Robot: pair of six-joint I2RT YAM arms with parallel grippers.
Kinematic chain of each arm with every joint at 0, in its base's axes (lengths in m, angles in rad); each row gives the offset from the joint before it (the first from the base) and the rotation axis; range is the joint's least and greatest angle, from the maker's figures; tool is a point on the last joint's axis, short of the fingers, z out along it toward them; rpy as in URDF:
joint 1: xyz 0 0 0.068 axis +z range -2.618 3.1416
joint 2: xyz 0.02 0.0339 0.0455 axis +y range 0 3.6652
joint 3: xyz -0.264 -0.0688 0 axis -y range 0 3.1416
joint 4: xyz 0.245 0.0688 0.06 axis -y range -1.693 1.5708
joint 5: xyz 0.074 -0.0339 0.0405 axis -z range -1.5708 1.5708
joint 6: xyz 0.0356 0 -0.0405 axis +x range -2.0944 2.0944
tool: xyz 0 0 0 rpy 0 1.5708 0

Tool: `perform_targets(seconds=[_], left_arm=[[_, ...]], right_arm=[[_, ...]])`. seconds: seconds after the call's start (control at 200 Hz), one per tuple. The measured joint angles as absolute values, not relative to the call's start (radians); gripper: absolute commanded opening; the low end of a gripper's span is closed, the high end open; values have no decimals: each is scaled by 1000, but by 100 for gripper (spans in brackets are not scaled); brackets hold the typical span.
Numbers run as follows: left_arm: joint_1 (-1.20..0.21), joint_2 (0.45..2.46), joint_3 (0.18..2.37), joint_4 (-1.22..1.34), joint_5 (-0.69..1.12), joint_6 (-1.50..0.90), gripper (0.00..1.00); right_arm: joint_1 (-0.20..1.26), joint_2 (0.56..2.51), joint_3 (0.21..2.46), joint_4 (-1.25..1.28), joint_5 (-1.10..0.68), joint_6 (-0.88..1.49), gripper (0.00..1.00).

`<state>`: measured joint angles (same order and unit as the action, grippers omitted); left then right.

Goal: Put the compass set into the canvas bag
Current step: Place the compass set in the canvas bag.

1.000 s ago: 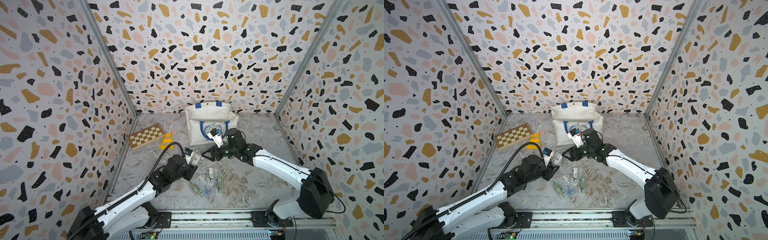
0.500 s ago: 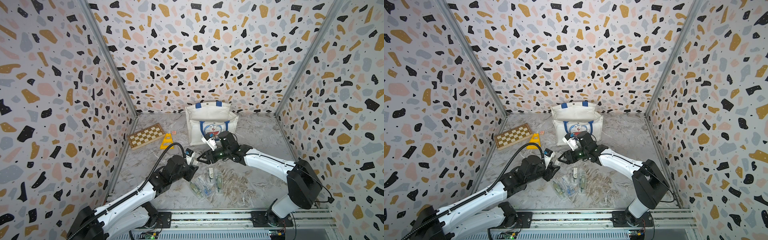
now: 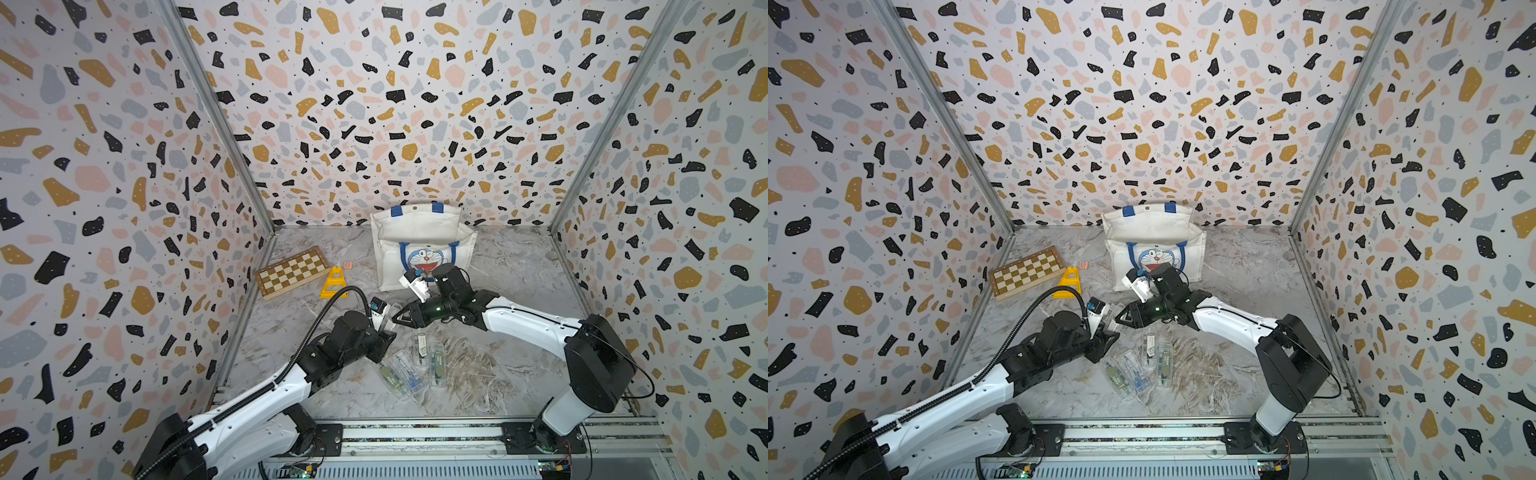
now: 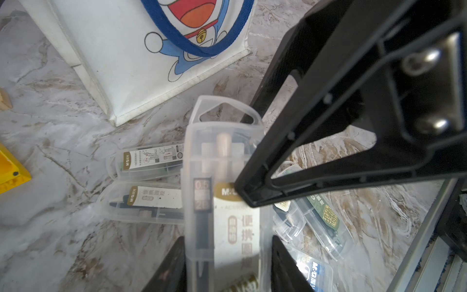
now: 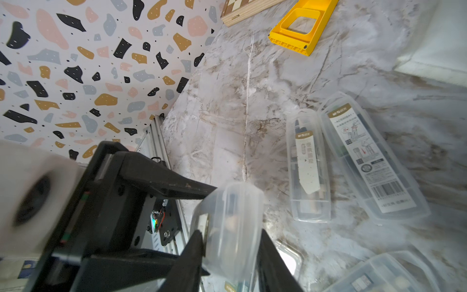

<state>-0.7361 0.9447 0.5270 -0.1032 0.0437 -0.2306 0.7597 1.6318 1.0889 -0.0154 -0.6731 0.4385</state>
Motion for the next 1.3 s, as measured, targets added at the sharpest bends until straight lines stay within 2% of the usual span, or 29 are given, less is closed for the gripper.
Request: perform_targets(seconds=[0.125,0.22,0.395,0.531,0.771,1.006,1.301], left_arm=[[-736,945,521,-103,41,-231,23],[-736,945,521,-103,38,-231,29],[-736,947,521,-104,39,-230,52],[-736,945,520,-102,41,-229,60],[-736,941,523,-113,46,-237,64],[-736,912,525,-122,56,-247,64],[-736,910,540,-165,59,-247,64]], right_arm=[[764,1633,1100,-14,-683,451,18],[768,1633,1104,-15,-679,450,15],[769,1633,1104,-19,-671,447,3],[769,1627,1106,-47,-616,419,0],[740,1575,1155,-138,-521,368,0],[651,1478,1334,-137,-424,346,0],[496,1582,1623,-134,-272,308,0]])
